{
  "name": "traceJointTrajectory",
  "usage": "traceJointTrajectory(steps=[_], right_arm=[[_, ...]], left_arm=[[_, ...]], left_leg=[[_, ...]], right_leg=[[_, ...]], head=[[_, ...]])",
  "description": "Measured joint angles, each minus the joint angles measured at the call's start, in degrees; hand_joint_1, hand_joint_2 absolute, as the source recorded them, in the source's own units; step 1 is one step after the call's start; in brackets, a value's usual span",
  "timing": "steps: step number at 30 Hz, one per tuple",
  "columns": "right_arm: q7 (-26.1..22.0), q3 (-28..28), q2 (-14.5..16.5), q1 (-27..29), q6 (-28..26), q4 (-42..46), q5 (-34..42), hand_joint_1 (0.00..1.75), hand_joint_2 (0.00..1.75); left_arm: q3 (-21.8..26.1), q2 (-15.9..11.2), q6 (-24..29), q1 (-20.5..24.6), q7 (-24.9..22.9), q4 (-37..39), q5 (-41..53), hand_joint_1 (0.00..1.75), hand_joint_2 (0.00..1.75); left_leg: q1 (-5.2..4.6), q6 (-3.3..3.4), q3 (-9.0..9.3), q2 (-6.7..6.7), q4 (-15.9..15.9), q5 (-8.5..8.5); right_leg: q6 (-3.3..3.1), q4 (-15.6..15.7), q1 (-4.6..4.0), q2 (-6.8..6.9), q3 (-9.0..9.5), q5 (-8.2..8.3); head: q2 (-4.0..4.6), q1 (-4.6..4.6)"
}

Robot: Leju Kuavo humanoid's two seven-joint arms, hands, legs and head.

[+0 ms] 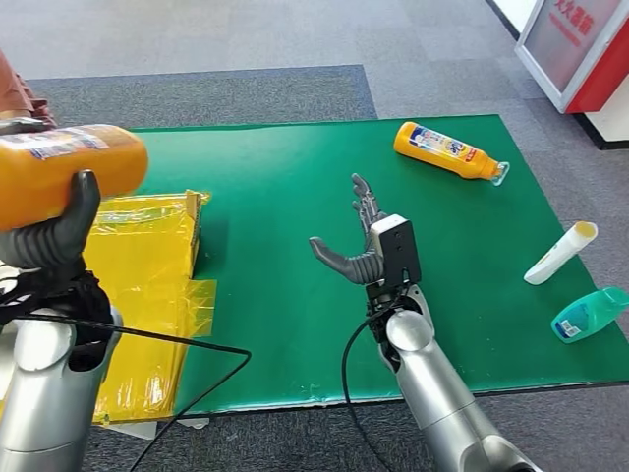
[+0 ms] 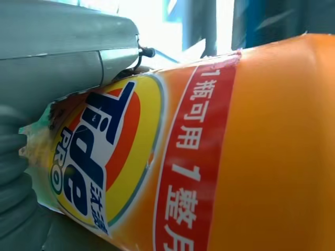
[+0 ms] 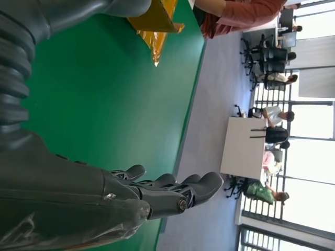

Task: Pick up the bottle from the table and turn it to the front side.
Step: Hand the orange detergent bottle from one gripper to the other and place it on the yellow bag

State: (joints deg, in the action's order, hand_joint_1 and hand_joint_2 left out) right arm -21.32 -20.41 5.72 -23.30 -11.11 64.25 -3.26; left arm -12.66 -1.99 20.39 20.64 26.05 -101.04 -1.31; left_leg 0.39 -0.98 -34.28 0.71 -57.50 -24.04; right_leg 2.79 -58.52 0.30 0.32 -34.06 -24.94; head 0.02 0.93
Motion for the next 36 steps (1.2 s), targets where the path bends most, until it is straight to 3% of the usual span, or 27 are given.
traceJointTrajectory(steps=[3,8,10,14,17,21,25,36], right_arm=[[-0.16,1.53,-0.1,0.6,-0.1,0.11,-0.81,0.0,1.75],[1.33,3.89,-0.38,0.79,0.04,3.02,-3.54,0.0,1.75],[2.57,4.61,-0.46,0.8,0.56,4.68,-4.36,0.0,1.75],[3.06,5.34,-0.49,1.03,0.78,6.34,-4.96,0.0,1.75],[2.97,5.52,-0.5,1.42,0.75,6.99,-5.0,0.0,1.75],[2.87,6.02,-0.51,1.74,0.92,7.62,-5.02,0.0,1.75],[2.9,6.48,-0.51,1.89,1.95,8.21,-5.36,0.0,1.75],[3.13,6.72,-0.49,1.65,3.63,8.45,-5.88,0.0,1.75]], left_arm=[[0.08,-1.54,7.59,-0.66,-3.38,0.23,21.02,1.75,1.75],[-0.33,-3.79,9.76,-1.38,-19.71,5.0,60.89,1.75,1.75],[-0.64,-4.08,12.58,-2.08,-21.57,6.92,68.11,1.75,1.75],[-1.25,-4.23,16.4,-3.37,-22.62,7.68,71.91,1.75,1.75],[-1.41,-4.56,15.55,-3.9,-25.0,7.69,78.51,1.75,1.75],[-2.6,-5.82,8.63,-3.44,-29.49,8.34,87.61,1.75,1.75],[-5.69,-7.97,-1.53,-0.47,-31.76,11.94,87.87,1.75,1.75],[-10.51,-9.48,-7.79,4.4,-32.21,23.71,82.87,1.75,1.75]], left_leg=[[0.0,0.0,0.0,0.0,0.0,0.0],[-0.01,-0.02,-0.01,0.03,0.0,0.03],[-0.01,-0.03,-0.02,0.06,0.0,0.04],[-0.01,-0.03,-0.03,0.06,0.0,0.04],[0.0,-0.03,-0.04,0.06,0.0,0.04],[0.0,-0.04,-0.05,0.06,0.0,0.06],[0.0,-0.06,-0.06,0.06,0.0,0.13],[0.0,-0.1,-0.09,0.06,0.0,0.17]], right_leg=[[0.0,0.0,0.0,0.0,-0.02,0.0],[-0.03,0.0,0.01,-0.04,-0.06,0.05],[-0.03,0.0,0.01,-0.06,-0.08,0.07],[-0.03,0.0,0.01,-0.06,-0.1,0.07],[-0.04,0.0,0.0,-0.06,-0.13,0.07],[-0.04,0.0,0.0,-0.06,-0.16,0.07],[-0.1,-0.01,0.0,-0.06,-0.16,0.15],[-0.13,-0.03,0.0,-0.06,-0.19,0.18]], head=[[0.0,0.01],[0.0,0.01],[0.0,0.0],[0.0,0.0],[0.0,0.0],[0.0,0.01],[0.0,0.0],[0.0,0.01]])
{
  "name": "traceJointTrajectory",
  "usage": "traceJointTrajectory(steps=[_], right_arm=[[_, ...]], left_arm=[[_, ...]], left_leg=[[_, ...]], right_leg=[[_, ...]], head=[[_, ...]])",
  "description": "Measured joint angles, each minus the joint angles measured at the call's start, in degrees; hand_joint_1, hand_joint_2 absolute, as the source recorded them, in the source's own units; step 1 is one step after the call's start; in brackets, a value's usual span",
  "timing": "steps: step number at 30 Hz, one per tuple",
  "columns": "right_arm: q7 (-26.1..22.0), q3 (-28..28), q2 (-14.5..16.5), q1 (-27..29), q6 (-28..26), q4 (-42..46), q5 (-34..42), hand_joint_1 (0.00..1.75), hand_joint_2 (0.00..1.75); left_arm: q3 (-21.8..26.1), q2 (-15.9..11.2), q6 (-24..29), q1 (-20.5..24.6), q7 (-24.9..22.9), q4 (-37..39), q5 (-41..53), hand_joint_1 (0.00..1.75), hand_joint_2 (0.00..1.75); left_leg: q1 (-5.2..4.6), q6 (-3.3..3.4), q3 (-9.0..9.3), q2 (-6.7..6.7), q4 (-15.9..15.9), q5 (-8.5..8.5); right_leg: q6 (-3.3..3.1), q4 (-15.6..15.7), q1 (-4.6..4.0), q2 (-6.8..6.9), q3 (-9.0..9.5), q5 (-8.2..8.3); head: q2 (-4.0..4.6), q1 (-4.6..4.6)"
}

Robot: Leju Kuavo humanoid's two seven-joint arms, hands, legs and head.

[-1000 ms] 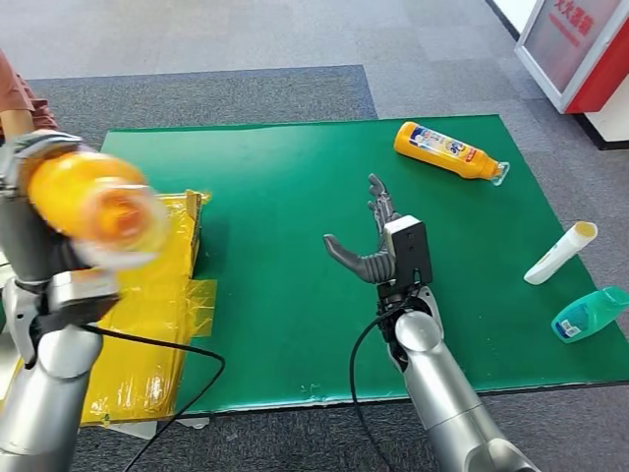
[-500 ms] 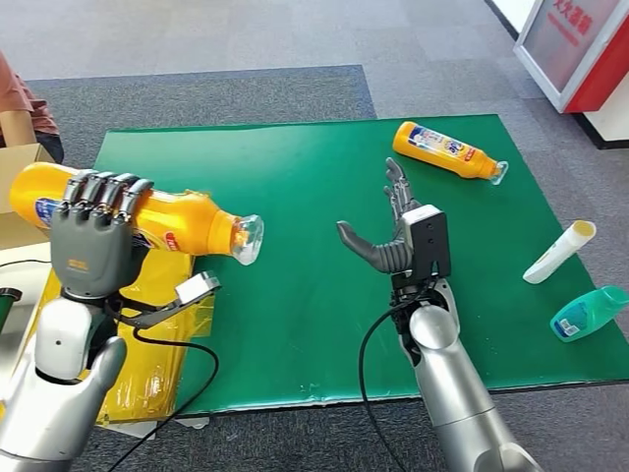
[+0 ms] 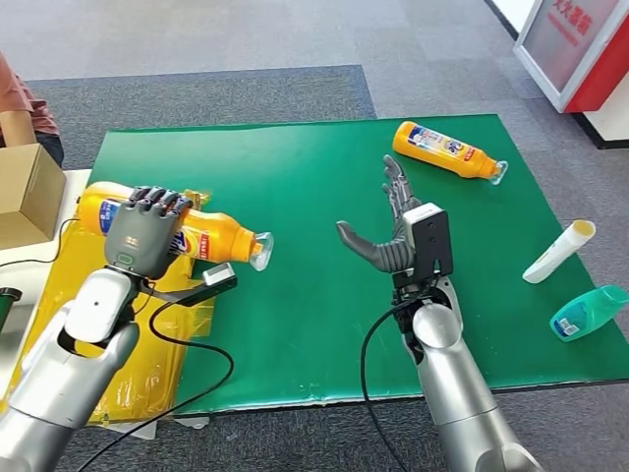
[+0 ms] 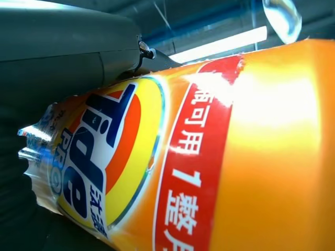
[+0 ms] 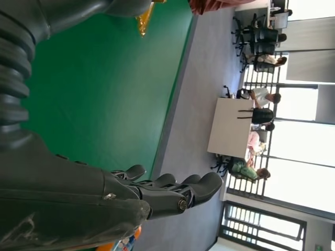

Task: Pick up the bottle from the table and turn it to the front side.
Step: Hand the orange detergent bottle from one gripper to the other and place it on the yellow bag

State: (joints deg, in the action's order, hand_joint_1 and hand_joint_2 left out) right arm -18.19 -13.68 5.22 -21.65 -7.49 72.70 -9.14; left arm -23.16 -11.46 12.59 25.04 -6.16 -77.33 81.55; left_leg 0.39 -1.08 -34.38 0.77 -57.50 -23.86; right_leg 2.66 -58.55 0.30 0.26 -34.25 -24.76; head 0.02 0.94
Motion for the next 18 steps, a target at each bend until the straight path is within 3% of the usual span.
traceJointTrajectory(steps=[11,18], right_arm=[[0.57,1.07,0.0,0.76,0.13,0.81,-1.16,0.0,1.75],[0.57,2.12,0.0,1.44,0.21,1.24,-1.77,0.0,1.75]], left_arm=[[-1.79,-2.51,-12.3,2.55,-0.59,2.49,-7.8,1.75,1.75],[-3.56,-4.1,-15.66,4.64,-0.65,2.3,-11.28,1.75,1.75]], left_leg=[[0.0,-0.01,-0.03,0.0,0.0,0.01],[0.0,-0.01,-0.05,0.0,0.0,0.02]], right_leg=[[0.0,-0.02,-0.01,0.0,-0.05,0.0],[0.0,-0.02,-0.01,0.0,-0.06,0.0]], head=[[0.0,0.0],[0.0,0.0]])
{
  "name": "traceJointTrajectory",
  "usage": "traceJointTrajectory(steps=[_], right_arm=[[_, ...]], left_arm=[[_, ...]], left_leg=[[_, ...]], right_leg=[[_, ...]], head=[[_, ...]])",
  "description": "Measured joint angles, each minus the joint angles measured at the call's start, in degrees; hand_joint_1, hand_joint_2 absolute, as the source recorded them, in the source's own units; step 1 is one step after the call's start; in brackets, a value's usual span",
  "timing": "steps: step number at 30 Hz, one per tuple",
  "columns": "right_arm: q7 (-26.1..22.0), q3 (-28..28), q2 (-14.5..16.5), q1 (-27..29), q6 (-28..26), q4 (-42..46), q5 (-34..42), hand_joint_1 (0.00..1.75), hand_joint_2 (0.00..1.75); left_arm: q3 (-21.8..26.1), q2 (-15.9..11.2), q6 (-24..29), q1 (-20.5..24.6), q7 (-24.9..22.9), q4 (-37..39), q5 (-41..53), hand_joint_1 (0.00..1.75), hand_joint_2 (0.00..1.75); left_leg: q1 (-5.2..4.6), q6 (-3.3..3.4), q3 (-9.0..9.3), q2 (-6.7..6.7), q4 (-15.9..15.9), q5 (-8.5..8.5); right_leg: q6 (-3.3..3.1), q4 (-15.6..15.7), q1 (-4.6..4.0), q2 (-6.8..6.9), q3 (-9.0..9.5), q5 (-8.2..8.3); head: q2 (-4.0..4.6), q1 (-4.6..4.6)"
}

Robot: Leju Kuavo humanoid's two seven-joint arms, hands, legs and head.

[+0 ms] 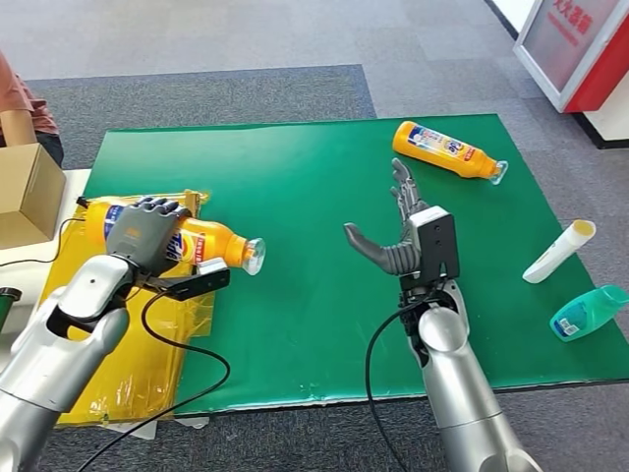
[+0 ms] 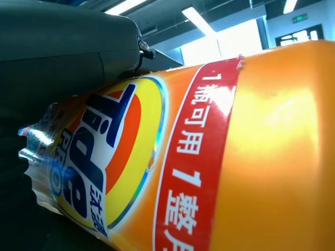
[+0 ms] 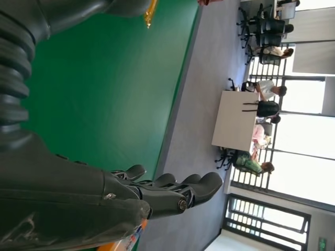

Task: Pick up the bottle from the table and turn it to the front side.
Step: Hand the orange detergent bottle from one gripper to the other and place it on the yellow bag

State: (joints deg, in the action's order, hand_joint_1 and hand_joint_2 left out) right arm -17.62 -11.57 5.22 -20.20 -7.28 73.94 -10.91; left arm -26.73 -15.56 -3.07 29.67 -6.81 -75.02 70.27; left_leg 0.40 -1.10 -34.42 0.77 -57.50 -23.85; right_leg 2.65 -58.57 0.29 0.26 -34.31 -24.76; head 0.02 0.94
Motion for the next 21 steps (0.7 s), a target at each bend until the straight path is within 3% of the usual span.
traceJointTrajectory(steps=[13,21], right_arm=[[0.04,1.5,0.0,1.04,0.14,0.57,-1.15,0.0,1.75],[0.18,2.68,-0.01,2.69,-0.12,1.92,-1.47,0.0,1.75]], left_arm=[[-2.88,-3.64,-5.65,3.62,-1.63,0.04,-5.5,1.75,1.75],[-4.53,-5.64,-5.37,1.42,-3.5,-2.13,-6.63,1.75,1.75]], left_leg=[[0.0,-0.04,-0.03,0.0,0.0,0.03],[0.0,-0.05,-0.07,0.0,0.0,0.03]], right_leg=[[-0.01,-0.07,-0.01,0.0,-0.07,0.0],[-0.01,-0.08,-0.01,0.0,-0.09,0.0]], head=[[0.0,-0.01],[0.0,0.0]])
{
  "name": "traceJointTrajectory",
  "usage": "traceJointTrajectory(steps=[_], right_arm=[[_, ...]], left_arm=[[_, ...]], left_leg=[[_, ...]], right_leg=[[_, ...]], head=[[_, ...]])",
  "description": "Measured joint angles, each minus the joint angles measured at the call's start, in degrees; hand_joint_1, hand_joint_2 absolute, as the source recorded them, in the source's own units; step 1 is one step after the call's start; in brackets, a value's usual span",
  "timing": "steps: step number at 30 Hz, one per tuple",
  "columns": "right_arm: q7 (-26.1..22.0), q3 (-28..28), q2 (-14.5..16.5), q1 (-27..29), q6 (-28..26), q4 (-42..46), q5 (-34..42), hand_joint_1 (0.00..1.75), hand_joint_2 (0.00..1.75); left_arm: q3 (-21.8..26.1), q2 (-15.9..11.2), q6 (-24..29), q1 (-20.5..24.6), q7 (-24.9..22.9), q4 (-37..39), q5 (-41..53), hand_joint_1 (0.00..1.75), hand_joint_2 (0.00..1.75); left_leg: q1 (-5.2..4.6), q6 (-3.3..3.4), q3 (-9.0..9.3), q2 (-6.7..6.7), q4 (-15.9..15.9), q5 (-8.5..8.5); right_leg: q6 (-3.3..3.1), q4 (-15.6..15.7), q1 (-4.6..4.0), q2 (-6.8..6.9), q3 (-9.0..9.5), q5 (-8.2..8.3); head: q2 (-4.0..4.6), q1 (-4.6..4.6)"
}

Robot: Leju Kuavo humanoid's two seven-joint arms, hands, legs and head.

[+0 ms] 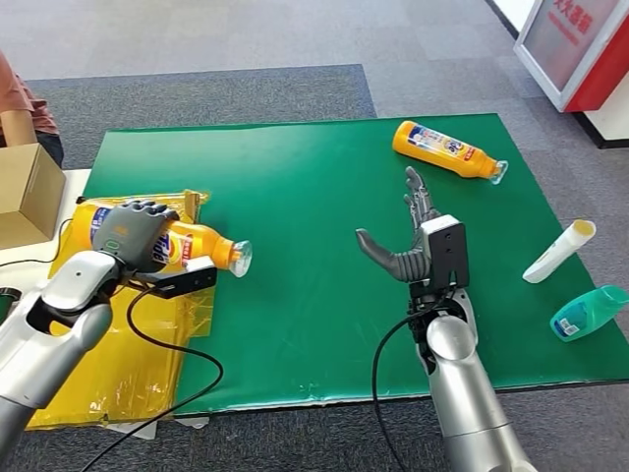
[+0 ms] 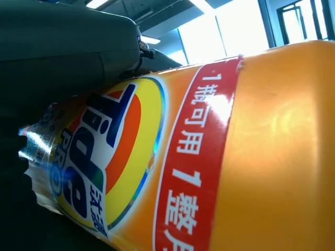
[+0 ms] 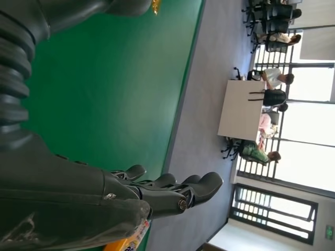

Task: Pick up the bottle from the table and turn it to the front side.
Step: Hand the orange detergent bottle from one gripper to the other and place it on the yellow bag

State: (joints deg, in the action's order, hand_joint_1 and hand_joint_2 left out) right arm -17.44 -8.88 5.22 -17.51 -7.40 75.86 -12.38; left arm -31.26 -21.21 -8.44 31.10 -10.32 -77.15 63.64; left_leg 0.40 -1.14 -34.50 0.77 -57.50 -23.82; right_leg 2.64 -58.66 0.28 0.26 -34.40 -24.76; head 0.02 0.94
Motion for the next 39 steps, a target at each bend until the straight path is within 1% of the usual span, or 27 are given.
traceJointTrajectory(steps=[8,12,16,28,39], right_arm=[[0.0,1.61,-0.02,2.64,-0.37,2.02,-0.56,0.0,1.75],[0.0,2.28,-0.02,3.46,-0.45,2.82,-0.69,0.0,1.75],[0.0,2.75,-0.02,3.81,-0.53,3.34,-0.75,0.0,1.75],[-0.01,2.87,-0.02,3.53,-0.22,3.37,-1.2,0.0,1.75],[0.49,2.79,0.01,2.75,0.04,3.24,-1.78,0.0,1.75]], left_arm=[[-0.13,-2.2,2.24,-6.93,-0.56,-6.8,1.66,1.75,1.75],[-0.08,-3.02,2.52,-8.75,-0.56,-9.21,2.13,1.75,1.75],[0.09,-3.4,2.54,-9.55,-0.56,-10.41,2.04,1.75,1.75],[1.2,-3.26,1.84,-10.26,-0.42,-8.43,-0.25,1.75,1.75],[3.25,-2.39,1.99,-13.77,-1.14,-3.66,-1.17,1.75,1.75]], left_leg=[[0.0,0.0,-0.1,0.0,0.0,0.0],[0.0,-0.01,-0.1,0.0,0.0,0.0],[0.0,-0.01,-0.1,0.0,0.0,0.01],[0.0,-0.02,-0.11,0.0,0.0,0.01],[0.0,-0.02,-0.14,0.0,0.0,0.01]], right_leg=[[-0.01,0.0,0.0,0.0,-0.12,-0.01],[-0.01,-0.01,0.0,0.0,-0.12,0.0],[-0.02,-0.02,0.0,0.0,-0.12,0.0],[-0.02,-0.04,0.0,0.0,-0.13,0.01],[-0.02,-0.04,0.0,0.0,-0.15,0.0]], head=[[0.0,-0.01],[0.0,-0.01],[0.0,-0.01],[0.0,0.0],[0.0,-0.01]])
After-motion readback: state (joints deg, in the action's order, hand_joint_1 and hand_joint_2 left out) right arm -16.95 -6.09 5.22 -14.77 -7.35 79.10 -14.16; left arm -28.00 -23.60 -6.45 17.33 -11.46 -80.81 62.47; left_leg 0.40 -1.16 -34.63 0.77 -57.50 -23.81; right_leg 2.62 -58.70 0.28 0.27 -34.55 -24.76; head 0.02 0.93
